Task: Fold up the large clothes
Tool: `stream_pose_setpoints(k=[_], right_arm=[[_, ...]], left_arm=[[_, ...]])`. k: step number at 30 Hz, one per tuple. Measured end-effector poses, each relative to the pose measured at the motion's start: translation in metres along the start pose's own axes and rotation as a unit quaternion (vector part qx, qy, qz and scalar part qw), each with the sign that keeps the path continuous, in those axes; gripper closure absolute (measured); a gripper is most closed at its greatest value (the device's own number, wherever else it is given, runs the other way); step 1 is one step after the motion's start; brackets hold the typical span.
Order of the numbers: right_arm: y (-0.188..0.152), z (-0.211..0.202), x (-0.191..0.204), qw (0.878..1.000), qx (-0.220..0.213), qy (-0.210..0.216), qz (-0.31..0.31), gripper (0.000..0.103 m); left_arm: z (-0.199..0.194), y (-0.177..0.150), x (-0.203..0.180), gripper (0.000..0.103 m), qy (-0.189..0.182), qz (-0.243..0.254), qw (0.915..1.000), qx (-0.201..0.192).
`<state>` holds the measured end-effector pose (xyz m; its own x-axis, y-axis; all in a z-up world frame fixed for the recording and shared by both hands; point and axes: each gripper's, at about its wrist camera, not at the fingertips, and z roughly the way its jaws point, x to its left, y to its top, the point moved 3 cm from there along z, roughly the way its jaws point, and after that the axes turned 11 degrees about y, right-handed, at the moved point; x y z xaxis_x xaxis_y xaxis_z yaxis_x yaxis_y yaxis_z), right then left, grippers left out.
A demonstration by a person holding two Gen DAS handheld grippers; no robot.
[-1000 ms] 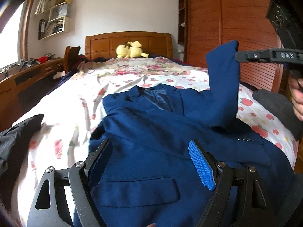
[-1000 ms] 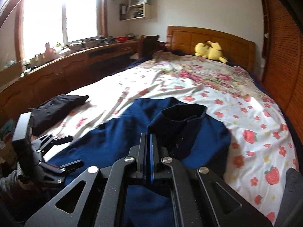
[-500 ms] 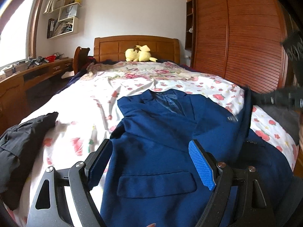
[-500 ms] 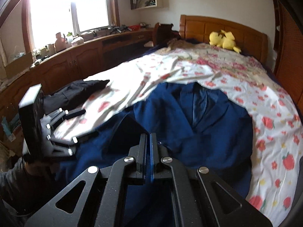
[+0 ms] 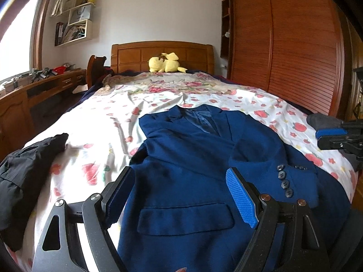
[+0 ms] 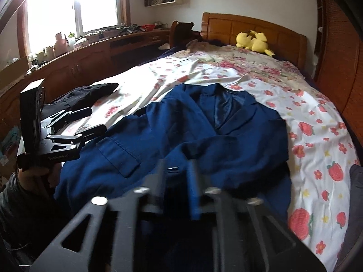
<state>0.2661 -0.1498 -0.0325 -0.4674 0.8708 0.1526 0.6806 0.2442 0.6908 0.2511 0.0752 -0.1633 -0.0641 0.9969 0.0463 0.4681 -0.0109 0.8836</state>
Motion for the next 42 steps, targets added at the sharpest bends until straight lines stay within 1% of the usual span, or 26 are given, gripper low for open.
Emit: stream_pose_setpoints(k=[1, 2, 6, 11, 14, 17, 20, 21, 25, 30, 32, 33, 35, 37, 39, 42], right_arm=[[-0.002, -0.002, -0.002, 1.0, -0.002, -0.007, -0.002, 0.067], [-0.005, -0.004, -0.004, 1.0, -0.003, -0.015, -0.005, 0.067], [-0.021, 0.001, -0.023, 0.999, 0.013, -0.036, 0.008, 0.066], [-0.048, 0.013, -0.055, 0.998, 0.029, -0.058, 0.027, 0.066], [-0.067, 0.025, -0.077, 0.996, 0.041, -0.071, 0.045, 0.066], [-0.081, 0.038, -0.095, 0.994, 0.054, -0.076, 0.06, 0.066], [-0.092, 0.05, -0.107, 0.993, 0.062, -0.071, 0.075, 0.066], [-0.095, 0.052, -0.11, 0.993, 0.059, -0.066, 0.074, 0.066], [-0.098, 0.056, -0.105, 0.994, 0.063, -0.072, 0.053, 0.066], [-0.106, 0.054, -0.107, 0.996, 0.037, -0.065, 0.051, 0.066], [-0.107, 0.053, -0.105, 0.996, 0.03, -0.065, 0.049, 0.066], [-0.107, 0.052, -0.105, 0.996, 0.027, -0.065, 0.049, 0.066], [-0.108, 0.05, -0.104, 0.997, 0.022, -0.06, 0.047, 0.066], [-0.11, 0.045, -0.106, 0.997, 0.013, -0.052, 0.052, 0.066], [-0.111, 0.041, -0.106, 0.997, 0.002, -0.044, 0.056, 0.066], [-0.114, 0.035, -0.106, 0.997, -0.006, -0.038, 0.06, 0.066]], left_arm=[[0.001, 0.0, -0.002, 0.019, -0.001, 0.003, 1.0, 0.002], [0.002, -0.001, -0.003, 0.019, -0.003, 0.006, 1.0, 0.003], [0.007, -0.003, -0.01, 0.019, -0.011, 0.015, 0.9998, 0.012], [0.013, -0.003, -0.019, 0.019, -0.03, 0.023, 0.9989, 0.027], [0.017, -0.005, -0.026, 0.019, -0.035, 0.035, 0.9981, 0.036], [0.02, -0.008, -0.032, 0.019, -0.043, 0.042, 0.997, 0.048], [0.022, -0.011, -0.036, 0.019, -0.05, 0.041, 0.9961, 0.06], [0.022, -0.011, -0.036, 0.019, -0.051, 0.041, 0.996, 0.061], [0.018, -0.012, -0.04, 0.02, -0.051, 0.045, 0.9959, 0.059], [0.01, -0.02, -0.046, 0.032, -0.037, 0.063, 0.9952, 0.064], [0.01, -0.023, -0.05, 0.045, -0.037, 0.065, 0.9945, 0.074], [0.01, -0.024, -0.052, 0.048, -0.036, 0.064, 0.9941, 0.08], [0.011, -0.024, -0.056, 0.061, -0.035, 0.063, 0.9933, 0.09], [0.013, -0.021, -0.058, 0.065, -0.03, 0.063, 0.9929, 0.096], [0.013, -0.016, -0.06, 0.066, -0.025, 0.06, 0.9928, 0.1], [0.013, -0.014, -0.066, 0.067, -0.029, 0.052, 0.9922, 0.11]])
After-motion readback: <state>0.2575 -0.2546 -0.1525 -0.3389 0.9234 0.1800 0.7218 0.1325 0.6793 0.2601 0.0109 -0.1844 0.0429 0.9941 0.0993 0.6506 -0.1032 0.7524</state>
